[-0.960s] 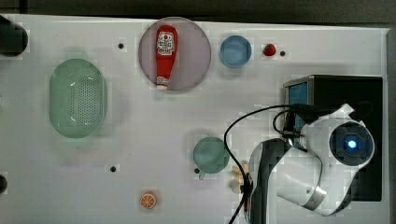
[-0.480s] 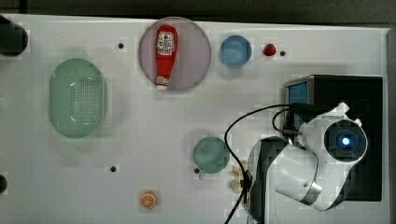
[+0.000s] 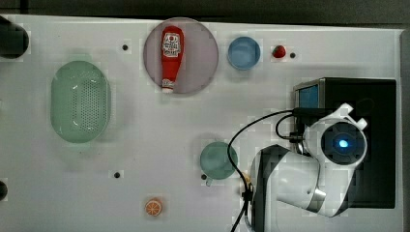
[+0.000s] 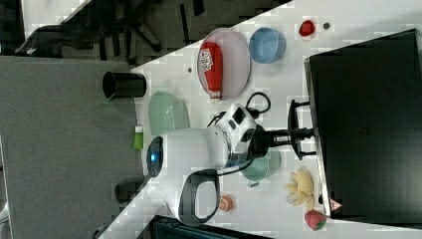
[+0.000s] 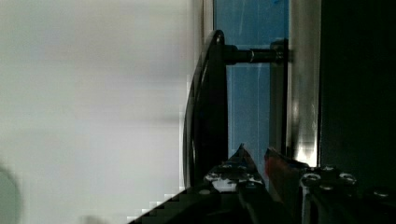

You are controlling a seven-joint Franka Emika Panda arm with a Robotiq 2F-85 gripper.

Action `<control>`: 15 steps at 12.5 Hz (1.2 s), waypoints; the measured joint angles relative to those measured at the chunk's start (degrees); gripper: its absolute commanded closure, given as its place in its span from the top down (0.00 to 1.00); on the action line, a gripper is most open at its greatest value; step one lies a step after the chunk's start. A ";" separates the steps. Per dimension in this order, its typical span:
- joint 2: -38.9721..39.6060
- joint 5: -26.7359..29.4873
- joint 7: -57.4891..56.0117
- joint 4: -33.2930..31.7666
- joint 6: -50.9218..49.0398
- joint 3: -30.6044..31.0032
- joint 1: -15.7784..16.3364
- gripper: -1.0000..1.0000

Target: Flap open oven.

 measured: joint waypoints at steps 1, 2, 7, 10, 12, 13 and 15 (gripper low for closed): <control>0.08 -2.76 1.40 0.00 -0.25 0.21 0.63 0.17; 0.13 -5.51 4.20 0.00 -0.90 0.85 1.16 0.17; 0.80 -21.88 22.80 -0.45 -5.68 5.47 4.10 0.17; 3.16 -29.91 33.35 -0.67 -8.56 8.28 7.27 0.17; 5.86 -33.04 39.92 -0.45 -11.08 10.97 8.55 0.17; 7.74 -33.54 43.01 -0.45 -11.22 11.77 9.71 0.17; 12.00 -36.01 48.61 -0.34 -11.58 12.39 12.38 0.17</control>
